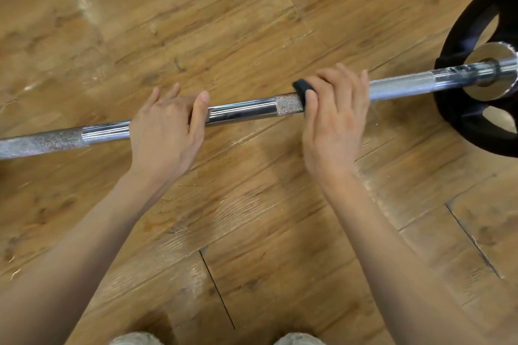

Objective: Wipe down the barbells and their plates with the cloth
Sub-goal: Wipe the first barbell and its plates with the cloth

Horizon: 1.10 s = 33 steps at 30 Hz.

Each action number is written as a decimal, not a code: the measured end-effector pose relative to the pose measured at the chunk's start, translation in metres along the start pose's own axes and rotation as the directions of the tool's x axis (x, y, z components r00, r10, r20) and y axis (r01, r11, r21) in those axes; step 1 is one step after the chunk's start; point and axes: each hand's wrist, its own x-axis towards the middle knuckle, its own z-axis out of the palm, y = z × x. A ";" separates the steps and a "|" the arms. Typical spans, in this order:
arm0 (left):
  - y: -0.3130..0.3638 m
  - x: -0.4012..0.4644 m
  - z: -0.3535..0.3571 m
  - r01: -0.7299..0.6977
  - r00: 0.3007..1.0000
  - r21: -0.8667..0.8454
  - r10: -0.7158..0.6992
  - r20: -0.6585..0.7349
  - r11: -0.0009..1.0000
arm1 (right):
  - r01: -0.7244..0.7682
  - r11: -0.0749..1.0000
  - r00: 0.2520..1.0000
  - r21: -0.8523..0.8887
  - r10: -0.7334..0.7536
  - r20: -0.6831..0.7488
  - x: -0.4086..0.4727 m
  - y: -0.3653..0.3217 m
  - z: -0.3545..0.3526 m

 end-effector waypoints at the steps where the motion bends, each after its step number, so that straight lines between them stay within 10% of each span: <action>1: 0.001 0.001 0.000 0.001 1.000 -0.003 -0.001 -0.003 1.000 | -0.012 0.999 1.000 0.030 0.012 0.010 -0.001 -0.016 0.004; 7: -0.001 -0.004 -0.001 -0.034 0.999 -0.007 0.034 -0.006 0.999 | 0.259 0.963 0.963 0.072 -0.263 0.062 0.005 -0.016 0.003; 12: -0.002 -0.014 0.003 -0.072 0.997 -0.007 0.072 -0.018 0.997 | -0.033 0.999 0.997 -0.025 0.035 0.070 -0.005 -0.033 -0.005; 17: -0.001 -0.036 0.002 -0.128 0.990 -0.009 0.127 -0.060 0.992 | 0.300 0.953 0.937 0.034 -0.301 0.175 -0.006 -0.029 -0.019; 21: -0.001 -0.054 0.002 -0.173 0.983 0.006 0.173 -0.070 0.985 | 0.025 0.991 0.990 -0.129 -0.007 0.141 -0.012 -0.033 -0.038; 26: 0.000 -0.077 -0.002 -0.224 0.972 0.055 0.227 -0.056 0.973 | 0.315 0.948 0.920 -0.047 -0.292 0.262 -0.023 -0.042 -0.045; 33: 0.016 -0.099 -0.011 -0.303 0.953 -0.050 0.302 -0.025 0.952 | 0.020 0.996 0.942 -0.089 0.011 0.336 -0.017 -0.046 -0.053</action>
